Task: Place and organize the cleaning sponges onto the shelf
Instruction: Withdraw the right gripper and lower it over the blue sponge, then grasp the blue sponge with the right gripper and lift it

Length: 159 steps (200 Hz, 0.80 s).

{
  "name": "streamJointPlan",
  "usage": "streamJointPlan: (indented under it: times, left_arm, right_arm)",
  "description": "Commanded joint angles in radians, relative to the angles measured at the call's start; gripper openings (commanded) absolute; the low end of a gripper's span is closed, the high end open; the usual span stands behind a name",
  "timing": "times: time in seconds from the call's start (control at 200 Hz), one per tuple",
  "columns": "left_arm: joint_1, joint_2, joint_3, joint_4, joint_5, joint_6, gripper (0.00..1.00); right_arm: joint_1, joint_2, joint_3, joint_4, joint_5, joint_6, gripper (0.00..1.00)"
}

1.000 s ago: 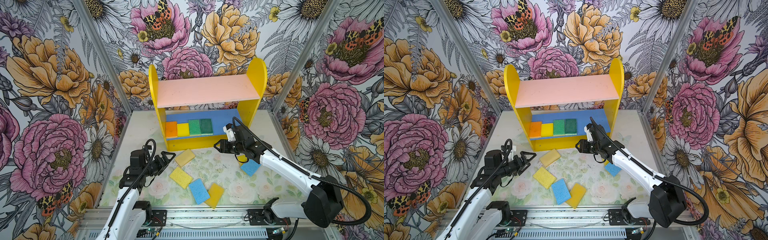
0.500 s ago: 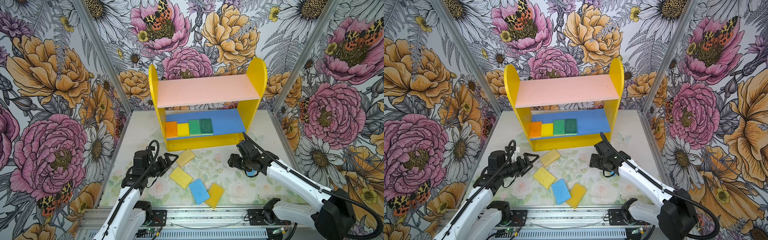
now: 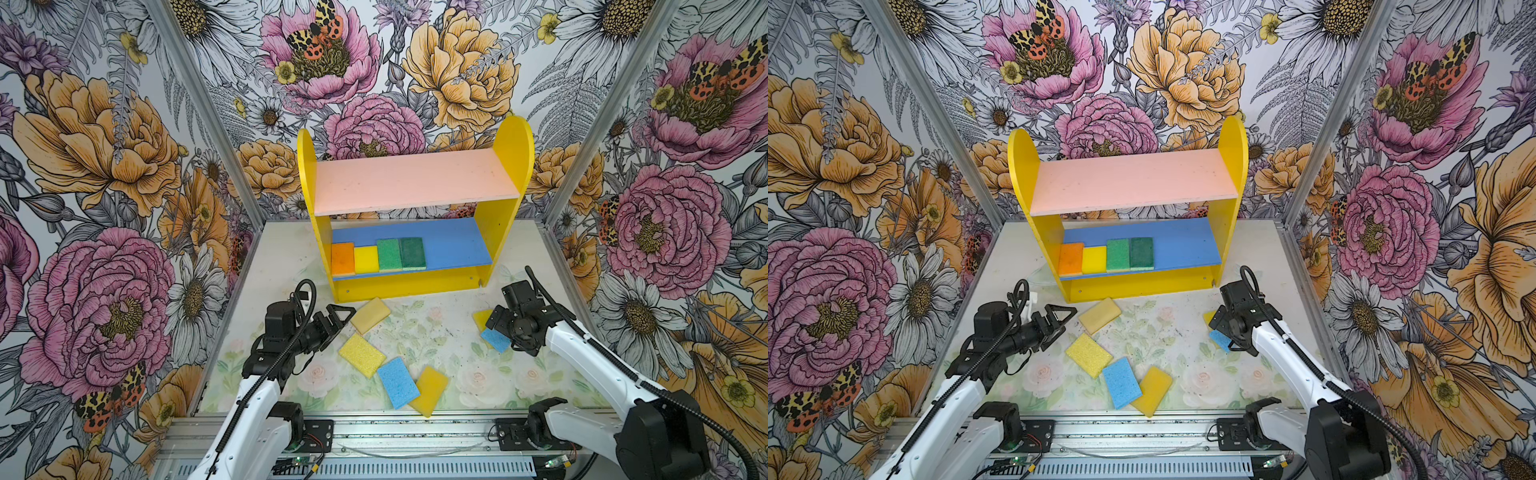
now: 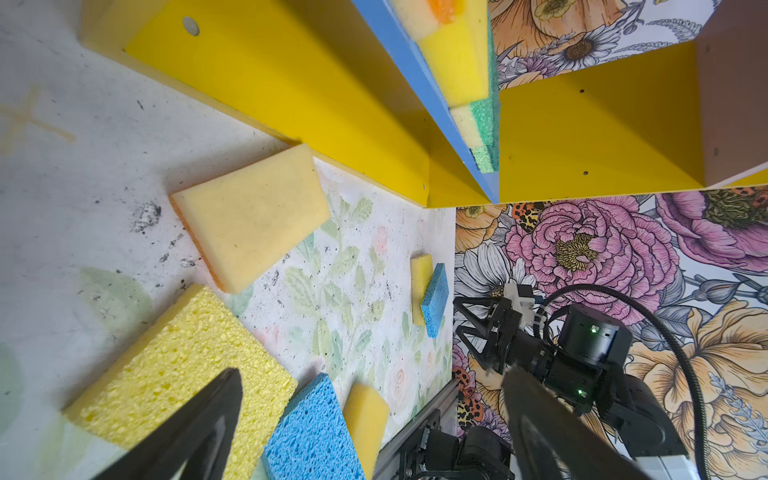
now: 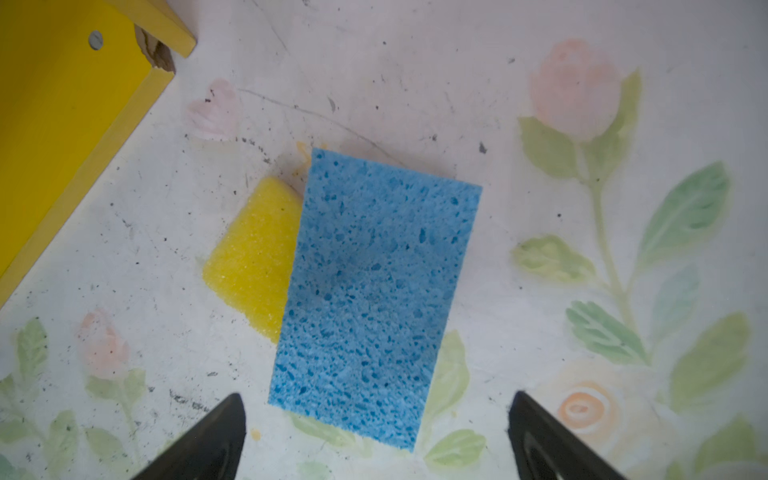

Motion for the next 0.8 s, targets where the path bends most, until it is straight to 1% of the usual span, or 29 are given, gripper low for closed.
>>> streamJointPlan:
  times: [0.0, 0.25, 0.42, 0.57, 0.69, 0.79]
  left_arm:
    - [0.01, -0.022, -0.011, 0.027, 0.023, -0.004, 0.99]
    - [0.018, -0.034, -0.014, 0.03, 0.032, -0.007, 0.99]
    - [0.025, -0.03, -0.014, 0.036, 0.04, -0.007, 0.99]
    - [0.028, -0.026, -0.015, 0.038, 0.038, -0.008, 0.99]
    - [0.034, -0.017, -0.014, 0.039, 0.043, -0.004, 0.99]
    - [0.039, -0.032, -0.015, 0.039, 0.036, -0.006, 0.99]
  right_arm:
    - [-0.016, 0.053, 0.019, 0.051, 0.035, 0.029, 0.99]
    - [-0.032, 0.17, 0.025, 0.166, 0.001, 0.038, 0.99]
    - [-0.034, 0.224, 0.023, 0.206, 0.009, 0.04, 0.98]
    - [-0.04, 0.229, 0.01, 0.222, 0.008, 0.035, 0.9]
    - [-0.04, 0.217, 0.002, 0.225, 0.003, 0.025, 0.79]
    - [-0.042, 0.216, -0.003, 0.224, -0.005, 0.013, 0.76]
